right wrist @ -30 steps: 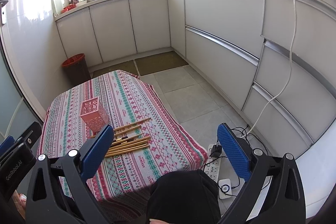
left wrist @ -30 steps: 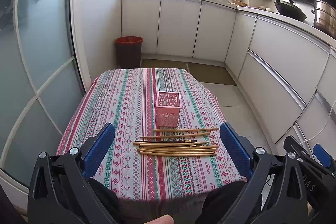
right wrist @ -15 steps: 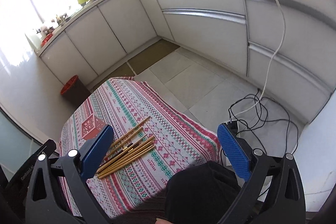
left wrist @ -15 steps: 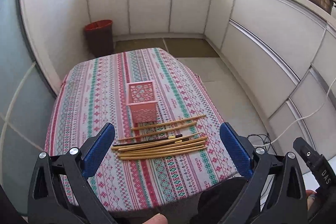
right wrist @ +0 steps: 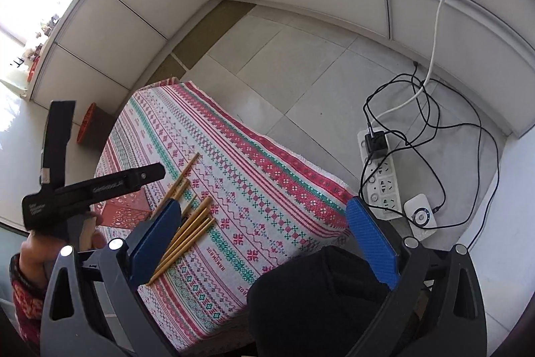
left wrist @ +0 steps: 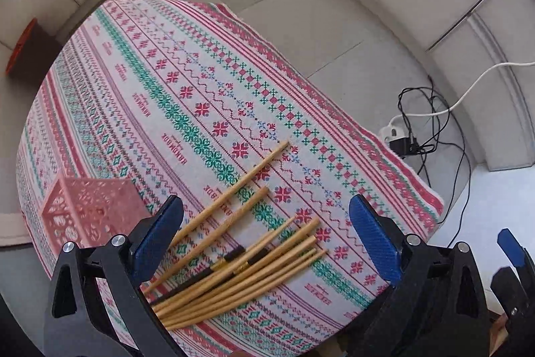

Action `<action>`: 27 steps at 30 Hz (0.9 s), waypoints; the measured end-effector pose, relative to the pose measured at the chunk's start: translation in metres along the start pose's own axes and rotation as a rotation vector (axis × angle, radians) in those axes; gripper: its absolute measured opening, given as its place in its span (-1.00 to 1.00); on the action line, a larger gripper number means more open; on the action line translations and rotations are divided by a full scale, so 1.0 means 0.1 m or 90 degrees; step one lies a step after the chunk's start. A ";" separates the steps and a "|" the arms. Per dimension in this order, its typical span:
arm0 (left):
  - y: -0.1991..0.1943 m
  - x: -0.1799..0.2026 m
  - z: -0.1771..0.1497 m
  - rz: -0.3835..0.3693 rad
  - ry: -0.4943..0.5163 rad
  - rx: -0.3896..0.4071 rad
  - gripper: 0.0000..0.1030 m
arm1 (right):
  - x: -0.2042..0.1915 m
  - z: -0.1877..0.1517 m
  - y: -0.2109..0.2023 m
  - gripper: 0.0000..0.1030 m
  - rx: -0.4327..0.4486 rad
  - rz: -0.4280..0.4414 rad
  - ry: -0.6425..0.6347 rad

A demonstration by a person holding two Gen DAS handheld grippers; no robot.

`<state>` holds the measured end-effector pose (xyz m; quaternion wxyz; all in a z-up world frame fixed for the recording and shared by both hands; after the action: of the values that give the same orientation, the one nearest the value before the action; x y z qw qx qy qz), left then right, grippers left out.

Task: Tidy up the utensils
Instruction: 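Lower the left tool to the chopstick pile and close on one chopstick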

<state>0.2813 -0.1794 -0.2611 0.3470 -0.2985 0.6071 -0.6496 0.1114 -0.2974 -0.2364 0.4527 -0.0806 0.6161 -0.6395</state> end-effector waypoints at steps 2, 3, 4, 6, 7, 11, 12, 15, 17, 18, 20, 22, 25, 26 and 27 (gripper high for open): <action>0.18 -0.03 0.08 0.000 0.007 -0.036 0.64 | 0.03 0.01 0.08 0.87 -0.012 -0.005 0.002; 0.26 -0.04 0.12 0.000 0.008 -0.049 0.52 | 0.04 0.00 0.13 0.87 -0.020 -0.009 0.000; 0.32 -0.06 0.15 -0.002 0.009 -0.059 0.48 | 0.04 0.01 0.16 0.87 -0.026 -0.010 -0.002; 0.40 -0.07 0.20 -0.005 0.010 -0.067 0.37 | 0.05 0.01 0.24 0.87 -0.036 -0.014 -0.007; 0.44 -0.08 0.23 -0.007 0.012 -0.073 0.32 | 0.05 0.01 0.27 0.87 -0.041 -0.017 -0.008; 0.65 -0.09 0.23 -0.009 0.033 -0.112 0.10 | 0.06 0.00 0.34 0.87 -0.052 -0.024 -0.006; 0.68 -0.07 0.25 -0.013 0.038 -0.110 0.12 | 0.06 0.00 0.35 0.87 -0.052 -0.027 -0.007; 0.72 -0.06 0.26 -0.021 0.049 -0.109 0.07 | 0.06 0.01 0.38 0.87 -0.057 -0.034 -0.007; 0.68 -0.12 0.24 -0.012 0.060 -0.109 -0.03 | 0.06 -0.01 0.40 0.87 -0.065 -0.037 -0.006; 0.66 -0.15 0.22 -0.010 0.062 -0.106 -0.10 | 0.06 -0.02 0.41 0.87 -0.067 -0.037 -0.006; 0.61 -0.22 0.19 -0.006 0.063 -0.092 -0.45 | 0.04 -0.03 0.41 0.87 -0.069 -0.041 -0.011; 0.58 -0.24 0.15 -0.002 0.067 -0.079 -0.71 | 0.02 -0.05 0.41 0.87 -0.067 -0.045 -0.018; 0.54 -0.22 0.10 0.018 0.082 -0.057 -0.75 | -0.01 -0.06 0.39 0.87 -0.067 -0.048 -0.026; 0.54 -0.22 0.10 0.021 0.081 -0.052 -0.76 | -0.02 -0.06 0.38 0.87 -0.067 -0.049 -0.027; 0.54 -0.24 0.10 0.021 0.081 -0.045 -0.76 | -0.03 -0.06 0.38 0.87 -0.066 -0.049 -0.028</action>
<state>0.3084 -0.1669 -0.3134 0.3076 -0.2591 0.6553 -0.6394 0.1274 -0.2848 -0.2687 0.4363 -0.1418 0.6349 -0.6217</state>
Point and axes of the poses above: each gripper's, at about its wrist camera, not at the fingertips, and y roughly the way its jaws point, x to its right, z to its top, the point moved 6 cm from there along y, roughly the way its jaws point, and after that the axes turned 3 degrees about -x, right-handed, at the moved point
